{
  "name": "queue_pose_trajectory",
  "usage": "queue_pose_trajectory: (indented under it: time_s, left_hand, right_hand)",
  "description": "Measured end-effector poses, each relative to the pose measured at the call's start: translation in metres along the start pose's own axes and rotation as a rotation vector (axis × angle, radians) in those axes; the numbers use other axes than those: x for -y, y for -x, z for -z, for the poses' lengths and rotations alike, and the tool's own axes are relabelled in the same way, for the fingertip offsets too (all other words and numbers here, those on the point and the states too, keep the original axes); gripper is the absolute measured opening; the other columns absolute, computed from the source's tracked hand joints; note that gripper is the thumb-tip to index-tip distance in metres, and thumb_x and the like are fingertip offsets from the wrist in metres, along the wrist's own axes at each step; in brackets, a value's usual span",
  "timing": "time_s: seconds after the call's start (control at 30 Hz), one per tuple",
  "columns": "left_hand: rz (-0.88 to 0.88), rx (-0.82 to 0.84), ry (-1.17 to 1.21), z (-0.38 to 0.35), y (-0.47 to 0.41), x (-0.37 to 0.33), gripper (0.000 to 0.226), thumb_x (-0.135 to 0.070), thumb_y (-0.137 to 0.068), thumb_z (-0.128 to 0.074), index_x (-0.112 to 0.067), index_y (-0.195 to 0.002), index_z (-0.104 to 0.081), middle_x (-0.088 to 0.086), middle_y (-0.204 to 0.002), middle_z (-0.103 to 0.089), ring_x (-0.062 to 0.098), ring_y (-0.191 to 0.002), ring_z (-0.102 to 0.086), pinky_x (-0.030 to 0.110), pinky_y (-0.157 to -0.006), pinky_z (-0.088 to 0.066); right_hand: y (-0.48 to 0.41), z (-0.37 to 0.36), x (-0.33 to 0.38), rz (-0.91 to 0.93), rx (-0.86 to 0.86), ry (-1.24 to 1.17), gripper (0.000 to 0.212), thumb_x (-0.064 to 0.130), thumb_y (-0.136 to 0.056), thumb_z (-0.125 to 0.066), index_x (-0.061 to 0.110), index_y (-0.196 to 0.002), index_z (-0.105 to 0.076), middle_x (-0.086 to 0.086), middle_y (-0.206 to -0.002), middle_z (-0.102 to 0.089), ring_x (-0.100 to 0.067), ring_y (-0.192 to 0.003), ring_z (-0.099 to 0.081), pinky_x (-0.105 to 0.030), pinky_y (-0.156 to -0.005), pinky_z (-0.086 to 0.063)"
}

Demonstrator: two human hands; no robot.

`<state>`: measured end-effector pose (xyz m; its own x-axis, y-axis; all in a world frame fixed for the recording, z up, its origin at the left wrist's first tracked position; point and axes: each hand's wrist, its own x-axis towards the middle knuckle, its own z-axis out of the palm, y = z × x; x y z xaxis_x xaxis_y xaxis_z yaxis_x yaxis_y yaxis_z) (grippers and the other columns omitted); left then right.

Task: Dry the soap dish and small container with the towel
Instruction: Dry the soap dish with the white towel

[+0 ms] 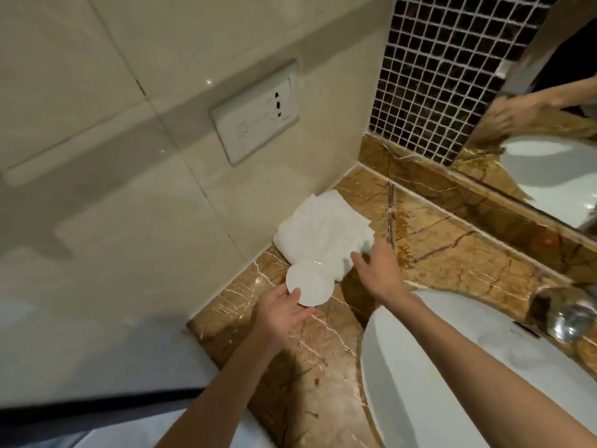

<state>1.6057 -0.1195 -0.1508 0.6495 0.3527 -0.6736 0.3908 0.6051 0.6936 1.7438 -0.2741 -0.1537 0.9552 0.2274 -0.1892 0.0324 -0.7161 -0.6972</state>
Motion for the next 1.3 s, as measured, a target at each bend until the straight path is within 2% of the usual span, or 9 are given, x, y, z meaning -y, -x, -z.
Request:
queue_pose_trajectory:
  time_s: [0.13, 0.17, 0.33, 0.47, 0.6, 0.7, 0.87, 1.03, 1.3]
  left_hand:
    - [-0.008, -0.018, 0.080, -0.001, -0.009, -0.017, 0.034, -0.013, -0.084, -0.067, 0.006, -0.111, -0.062, 0.022, -0.117, -0.064, 0.029, -0.098, -0.066, 0.024, -0.073, -0.058]
    - [-0.150, -0.047, -0.058, 0.000, -0.013, -0.016, 0.033, -0.014, -0.082, -0.070, 0.006, -0.106, -0.064, 0.020, -0.110, -0.067, 0.026, -0.093, -0.067, 0.021, -0.070, -0.056]
    - [-0.073, -0.195, 0.042, 0.002, -0.036, -0.019, 0.018, -0.008, -0.092, -0.057, -0.012, -0.107, -0.066, -0.001, -0.094, -0.071, 0.015, -0.079, -0.072, 0.024, -0.060, -0.057]
    - [-0.134, -0.161, 0.042, 0.003, -0.034, -0.023, 0.024, -0.003, -0.090, -0.058, -0.023, -0.100, -0.065, 0.000, -0.103, -0.066, 0.021, -0.090, -0.069, 0.031, -0.066, -0.060]
    - [-0.126, -0.110, 0.043, 0.003, -0.032, -0.021, 0.040, 0.000, -0.089, -0.058, -0.022, -0.122, -0.058, 0.003, -0.112, -0.062, 0.028, -0.101, -0.066, 0.042, -0.079, -0.059]
    - [-0.136, -0.074, 0.026, -0.001, -0.028, -0.019, 0.038, 0.002, -0.088, -0.059, -0.025, -0.114, -0.063, 0.002, -0.107, -0.068, 0.026, -0.100, -0.066, 0.040, -0.076, -0.060]
    - [-0.195, 0.014, -0.126, -0.007, -0.026, -0.013, 0.033, -0.005, -0.087, -0.063, -0.035, -0.093, -0.074, 0.007, -0.093, -0.071, 0.020, -0.088, -0.068, 0.038, -0.080, -0.057]
    - [-0.229, 0.019, -0.229, -0.003, -0.033, -0.012, 0.031, -0.004, -0.087, -0.063, -0.028, -0.106, -0.068, 0.012, -0.102, -0.067, 0.025, -0.093, -0.067, 0.041, -0.081, -0.057]
    - [-0.206, 0.047, -0.192, 0.005, -0.044, -0.019, 0.026, -0.002, -0.087, -0.062, -0.023, -0.101, -0.070, 0.019, -0.109, -0.062, 0.022, -0.095, -0.068, 0.034, -0.076, -0.059]
  right_hand:
    - [-0.054, -0.014, 0.018, -0.139, 0.039, 0.129, 0.073, 0.052, -0.082, -0.067, 0.006, -0.134, -0.042, -0.015, -0.135, -0.052, -0.035, -0.119, -0.052, -0.048, -0.097, -0.047]
    - [-0.061, -0.020, 0.021, -0.167, 0.051, 0.178, 0.071, 0.055, -0.081, -0.067, 0.006, -0.129, -0.048, -0.016, -0.131, -0.054, -0.035, -0.116, -0.053, -0.048, -0.096, -0.048]
    - [-0.066, -0.029, 0.028, -0.151, 0.005, 0.254, 0.027, 0.037, -0.084, -0.066, 0.011, -0.081, -0.059, -0.009, -0.089, -0.065, -0.030, -0.084, -0.062, -0.046, -0.079, -0.054]
    - [-0.054, -0.021, 0.040, 0.037, -0.046, 0.079, 0.019, 0.023, -0.082, -0.063, 0.008, -0.094, -0.063, -0.006, -0.086, -0.063, -0.028, -0.078, -0.060, -0.035, -0.065, -0.048]
    - [-0.026, -0.021, 0.046, 0.293, -0.074, -0.083, 0.035, 0.007, -0.083, -0.060, 0.009, -0.117, -0.064, -0.009, -0.111, -0.064, -0.015, -0.098, -0.053, -0.026, -0.085, -0.040]
    - [-0.003, -0.030, 0.048, 0.487, 0.013, -0.100, 0.040, 0.000, -0.082, -0.056, 0.011, -0.120, -0.062, -0.006, -0.118, -0.062, 0.002, -0.103, -0.042, -0.005, -0.090, -0.027]
    - [0.016, -0.055, 0.045, 0.463, 0.249, -0.089, 0.040, 0.014, -0.086, -0.049, 0.019, -0.124, -0.060, -0.002, -0.122, -0.067, -0.016, -0.103, -0.062, -0.018, -0.080, -0.038]
    - [0.006, -0.062, 0.040, 0.331, 0.254, -0.215, 0.026, 0.010, -0.091, -0.053, 0.019, -0.114, -0.062, 0.008, -0.108, -0.065, -0.007, -0.098, -0.056, -0.004, -0.076, -0.035]
    - [-0.009, -0.045, 0.041, 0.242, 0.471, -0.184, 0.022, 0.002, -0.091, -0.053, 0.016, -0.106, -0.063, -0.001, -0.104, -0.062, -0.017, -0.099, -0.055, -0.029, -0.081, -0.041]
